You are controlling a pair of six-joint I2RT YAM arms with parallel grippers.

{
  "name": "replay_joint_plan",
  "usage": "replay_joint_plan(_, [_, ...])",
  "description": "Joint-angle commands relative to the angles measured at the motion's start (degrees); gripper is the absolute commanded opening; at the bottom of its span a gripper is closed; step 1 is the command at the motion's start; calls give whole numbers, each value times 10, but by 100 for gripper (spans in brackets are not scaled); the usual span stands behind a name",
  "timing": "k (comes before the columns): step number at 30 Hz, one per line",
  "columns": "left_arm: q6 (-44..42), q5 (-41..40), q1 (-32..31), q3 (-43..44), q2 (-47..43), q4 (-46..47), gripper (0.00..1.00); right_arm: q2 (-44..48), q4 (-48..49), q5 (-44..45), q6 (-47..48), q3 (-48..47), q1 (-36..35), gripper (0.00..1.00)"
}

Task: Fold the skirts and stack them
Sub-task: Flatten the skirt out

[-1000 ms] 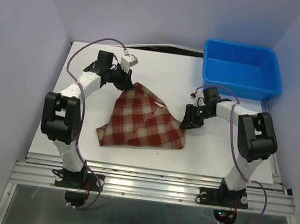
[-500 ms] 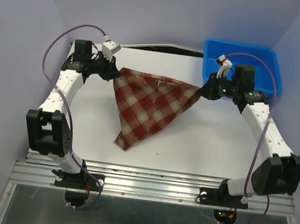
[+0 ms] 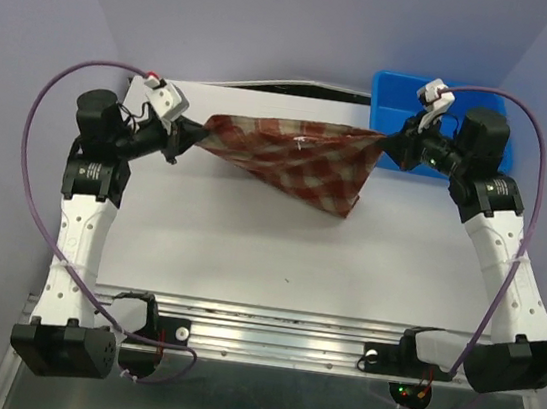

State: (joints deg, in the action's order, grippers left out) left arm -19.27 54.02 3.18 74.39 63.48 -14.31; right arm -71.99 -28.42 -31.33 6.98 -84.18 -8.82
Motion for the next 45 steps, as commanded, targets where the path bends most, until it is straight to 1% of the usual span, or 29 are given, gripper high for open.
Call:
replay_joint_plan(1, [-99, 38, 6, -129, -84, -4, 0, 39, -15, 34, 79, 87, 8, 1])
replay_joint_plan(2, [-126, 36, 7, -188, -115, -5, 0, 48, -11, 23, 99, 143, 8, 1])
replay_joint_plan(3, [-194, 35, 7, -213, -127, -10, 0, 55, -10, 17, 105, 170, 8, 1])
replay_joint_plan(4, [-236, 35, 7, -254, -140, -37, 4, 63, -3, 10, 116, 195, 8, 1])
replay_joint_plan(5, [-281, 34, 7, -271, -143, -57, 5, 65, 1, 10, 121, 218, 8, 1])
replay_joint_plan(6, [-351, 31, 6, -285, -143, -92, 7, 66, 4, 4, 127, 256, 8, 1])
replay_joint_plan(7, [-386, 28, 6, -307, -137, -113, 10, 66, 7, -1, 131, 273, 8, 1])
replay_joint_plan(8, [-425, 28, 5, -315, -131, -139, 11, 65, 7, -14, 131, 288, 8, 1])
replay_joint_plan(9, [-460, 27, 3, -320, -124, -184, 13, 63, 7, -23, 132, 300, 8, 1])
replay_joint_plan(10, [-515, 19, 0, -325, -116, -204, 13, 59, 3, -33, 131, 320, 8, 1])
replay_joint_plan(14, [-588, -1, -11, -323, -78, -268, 15, 46, 13, -58, 113, 364, -8, 1])
replay_joint_plan(15, [-603, -2, -12, -321, -65, -280, 22, 45, 17, -58, 107, 370, -13, 1])
replay_joint_plan(16, [-618, -6, -18, -318, -56, -301, 33, 45, 22, -56, 102, 380, -23, 1])
replay_joint_plan(18, [-605, -8, -22, -315, -51, -304, 41, 40, 23, -51, 97, 383, -34, 1])
replay_joint_plan(19, [-597, -9, -23, -315, -50, -298, 43, 40, 28, -48, 95, 384, -40, 1])
replay_joint_plan(22, [-580, -15, -28, -311, -42, -289, 58, 30, 24, -45, 95, 380, -46, 1])
replay_joint_plan(23, [-569, -22, -29, -311, -39, -282, 58, 27, 22, -43, 95, 378, -46, 1])
replay_joint_plan(24, [-553, -25, -48, -306, -32, -275, 59, 25, 21, -40, 99, 376, -46, 1])
replay_joint_plan(27, [-549, -30, -62, -296, -13, -277, 63, 20, 19, -35, 102, 375, -46, 1])
replay_joint_plan(32, [-485, -55, -105, -278, 19, -248, 64, 18, 16, -30, 104, 372, -46, 1])
replay_joint_plan(34, [-468, -57, -111, -254, 51, -245, 64, 19, 14, -26, 109, 372, -46, 1])
replay_joint_plan(35, [-443, -56, -114, -231, 79, -246, 64, 20, 13, -25, 113, 372, -46, 1])
replay_joint_plan(36, [-437, -53, -114, -218, 97, -252, 64, 21, 12, -23, 115, 372, -46, 1])
replay_joint_plan(37, [-432, -43, -114, -201, 116, -279, 64, 23, 10, -21, 116, 372, -46, 1])
replay_joint_plan(38, [-430, -36, -114, -168, 156, -298, 66, 24, 9, -17, 117, 372, -46, 1])
replay_joint_plan(41, [-430, -9, -114, -122, 215, -387, 77, 28, 8, -13, 117, 372, -46, 1])
replay_joint_plan(42, [-428, -3, -113, -101, 246, -405, 77, 29, 7, -12, 118, 371, -46, 1])
replay_joint_plan(43, [-423, -1, -114, -95, 259, -432, 77, 28, 6, -11, 117, 371, -46, 1])
replay_joint_plan(45, [-403, 2, -114, -95, 278, -451, 77, 30, 3, -9, 119, 372, -46, 1])
